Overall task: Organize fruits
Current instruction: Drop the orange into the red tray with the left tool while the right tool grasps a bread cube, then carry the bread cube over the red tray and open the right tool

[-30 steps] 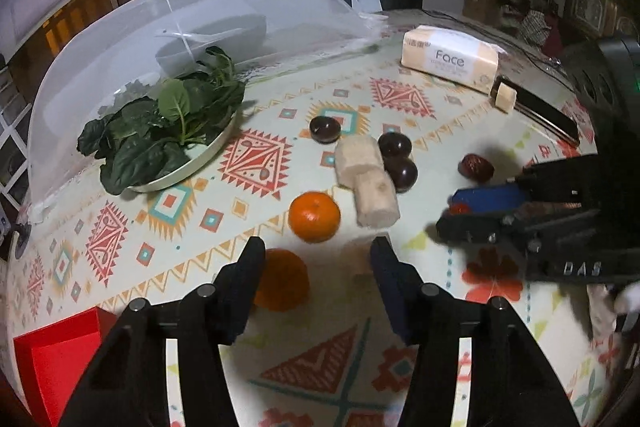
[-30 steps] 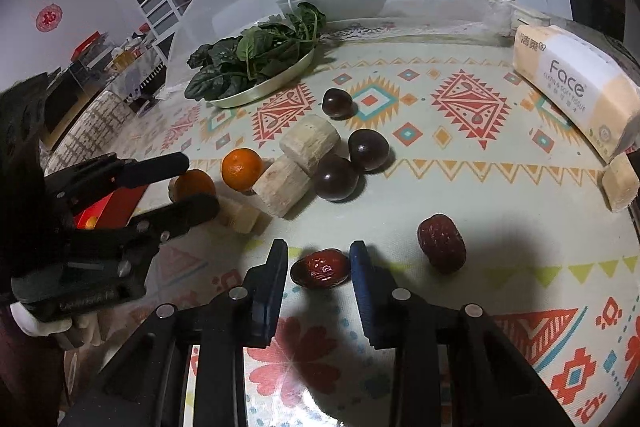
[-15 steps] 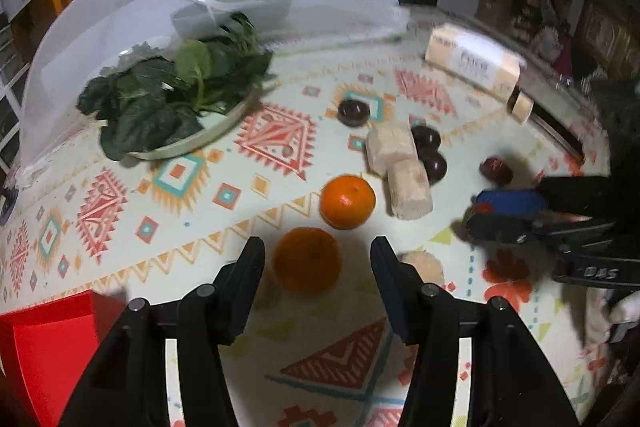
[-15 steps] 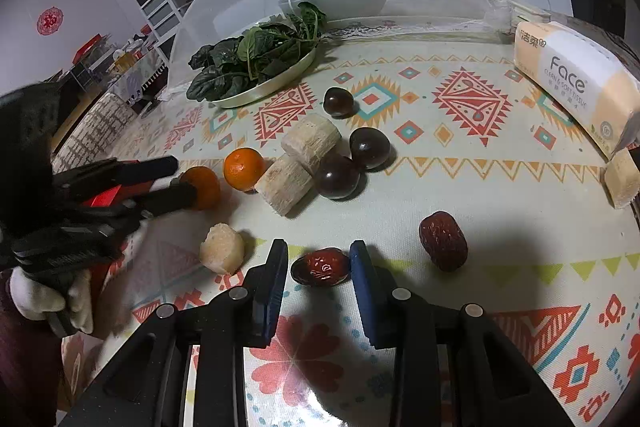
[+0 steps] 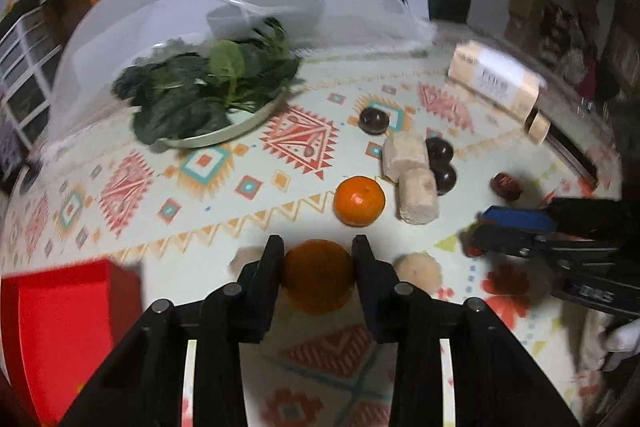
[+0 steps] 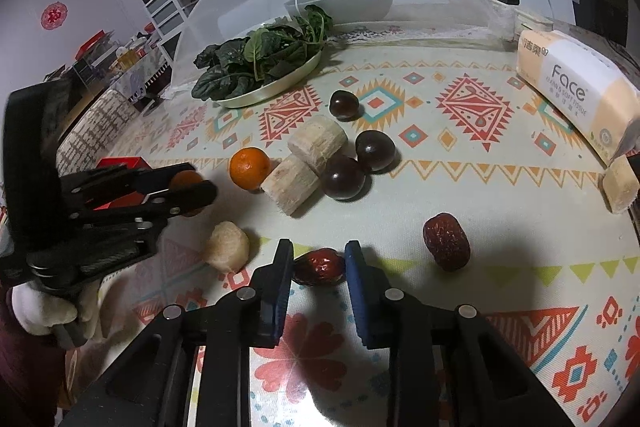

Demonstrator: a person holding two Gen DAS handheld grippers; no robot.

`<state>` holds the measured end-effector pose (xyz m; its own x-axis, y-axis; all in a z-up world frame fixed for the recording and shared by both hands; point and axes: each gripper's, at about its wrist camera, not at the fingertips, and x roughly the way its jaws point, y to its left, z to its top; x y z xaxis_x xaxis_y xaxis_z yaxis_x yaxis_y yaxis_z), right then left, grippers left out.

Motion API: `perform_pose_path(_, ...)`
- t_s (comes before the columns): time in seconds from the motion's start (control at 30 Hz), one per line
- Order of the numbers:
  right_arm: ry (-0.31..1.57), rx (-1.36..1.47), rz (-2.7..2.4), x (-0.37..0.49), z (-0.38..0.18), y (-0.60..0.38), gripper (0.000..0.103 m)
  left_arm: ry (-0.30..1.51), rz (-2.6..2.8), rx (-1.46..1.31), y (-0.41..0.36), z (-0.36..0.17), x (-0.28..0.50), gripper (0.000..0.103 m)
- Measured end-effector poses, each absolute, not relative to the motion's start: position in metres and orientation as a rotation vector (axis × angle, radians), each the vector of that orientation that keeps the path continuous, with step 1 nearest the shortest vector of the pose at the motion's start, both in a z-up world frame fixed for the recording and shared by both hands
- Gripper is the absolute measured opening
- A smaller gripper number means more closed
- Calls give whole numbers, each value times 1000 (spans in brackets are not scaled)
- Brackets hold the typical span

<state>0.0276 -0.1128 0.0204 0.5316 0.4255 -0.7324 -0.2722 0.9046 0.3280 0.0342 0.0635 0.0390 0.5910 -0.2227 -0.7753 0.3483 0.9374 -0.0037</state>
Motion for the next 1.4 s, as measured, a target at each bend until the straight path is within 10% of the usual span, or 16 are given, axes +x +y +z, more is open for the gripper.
perform_pose_path(0.33, 843, 423, 493, 15, 42, -146, 24, 732, -259, -74, 145, 93, -45, 34)
perform_pose_path(1.17, 964, -22, 384, 34, 17, -28, 36, 706, 85, -270, 300, 72, -99, 35)
perform_pose_path(1.4, 933, 0, 422, 22, 32, -17, 19, 684, 99, -338, 315, 71, -101, 43)
